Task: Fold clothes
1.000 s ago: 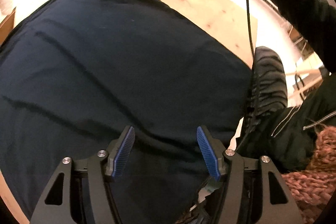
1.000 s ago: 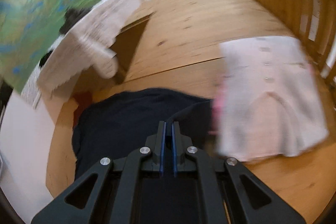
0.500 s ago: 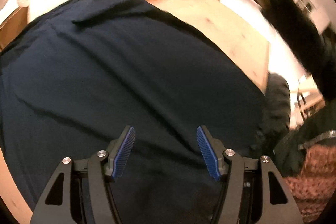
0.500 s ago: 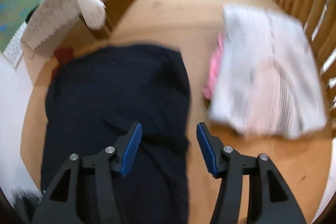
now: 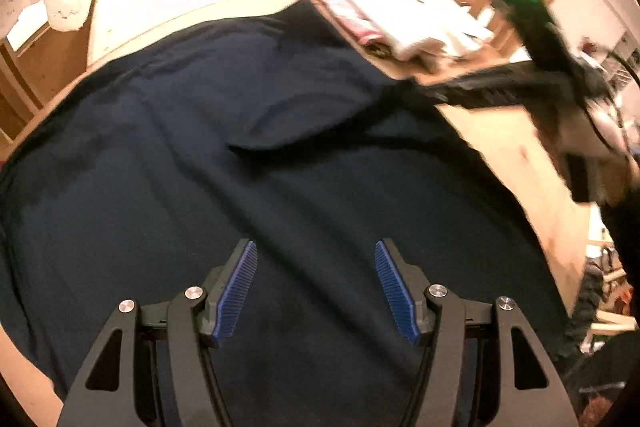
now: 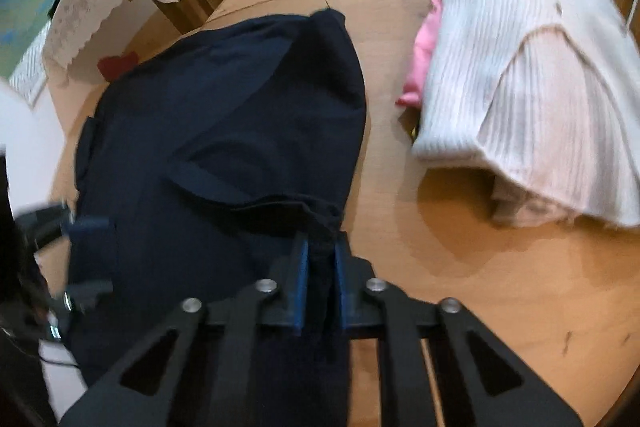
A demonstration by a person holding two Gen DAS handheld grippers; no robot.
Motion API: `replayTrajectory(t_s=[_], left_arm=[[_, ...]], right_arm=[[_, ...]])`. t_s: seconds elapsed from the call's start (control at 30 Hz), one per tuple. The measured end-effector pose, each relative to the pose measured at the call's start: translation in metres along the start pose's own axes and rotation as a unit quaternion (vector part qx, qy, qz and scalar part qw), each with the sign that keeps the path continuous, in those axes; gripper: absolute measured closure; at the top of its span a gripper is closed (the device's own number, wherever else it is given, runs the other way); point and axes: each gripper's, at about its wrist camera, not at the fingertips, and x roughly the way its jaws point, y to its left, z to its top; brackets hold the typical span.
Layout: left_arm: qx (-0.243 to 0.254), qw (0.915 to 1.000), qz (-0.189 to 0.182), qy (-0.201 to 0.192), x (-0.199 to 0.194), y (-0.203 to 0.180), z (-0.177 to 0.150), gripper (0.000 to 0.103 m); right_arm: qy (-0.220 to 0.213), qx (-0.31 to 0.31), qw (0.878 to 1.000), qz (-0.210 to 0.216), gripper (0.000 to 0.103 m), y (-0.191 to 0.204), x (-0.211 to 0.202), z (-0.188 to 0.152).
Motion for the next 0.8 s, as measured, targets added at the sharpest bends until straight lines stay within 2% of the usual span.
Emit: replayTrajectory(t_s=[0.17,0.27,0.37,0.4,0.43,0.47,0.5,0.57,0.67,0.77,0.8], left_arm=[[-0.007,1.0,-0.003,-0.001,-0.003,0.006,-0.008,0.044],[-0.007,1.0,0.001,-0.002,-0.012,0.01,-0.02,0.044],[-0.007,1.0,0.006,0.0,-0.021,0.015,-0.032,0.044],[-0.008,0.9999,0.009,0.001,-0.022,0.017,-0.035,0.044],[-0.008,0.9999,0.012,0.002,-0.023,0.019,-0.038,0.044],[-0.012,0.9998,0.016,0.001,-0.024,0.022,-0.039,0.044],[-0.018,0.9997,0.018,-0.001,-0.026,0.025,-0.038,0.044],[-0.024,0.9995,0.018,-0.007,-0.027,0.028,-0.035,0.044],[-0.02,0.9995,0.02,-0.011,-0.021,0.023,-0.021,0.044],[0.002,0.9999,0.011,-0.007,-0.004,0.007,0.001,0.044],[0.011,0.9999,0.007,-0.005,0.003,0.0,0.009,0.044]], right_arm=[[-0.02,-0.029,0.999,-0.005,0.093,0.015,-0.016,0.0],[-0.028,-0.048,0.998,0.008,0.093,0.03,-0.03,0.0],[-0.033,-0.097,0.994,-0.032,0.092,0.055,-0.034,-0.006],[-0.016,-0.086,0.996,0.012,0.09,0.058,-0.032,-0.006],[0.019,-0.072,0.995,0.067,0.085,0.06,-0.025,-0.007],[0.096,-0.048,0.985,0.137,0.068,0.062,-0.01,-0.009],[0.136,-0.037,0.976,0.167,0.065,0.062,-0.002,-0.01],[0.118,-0.026,0.977,0.177,0.065,0.054,-0.01,-0.005],[0.047,0.004,0.989,0.14,0.065,0.027,-0.031,0.015],[-0.018,-0.024,0.999,0.035,0.065,0.015,-0.037,0.043],[-0.023,-0.031,0.999,0.017,0.066,0.014,-0.033,0.051]])
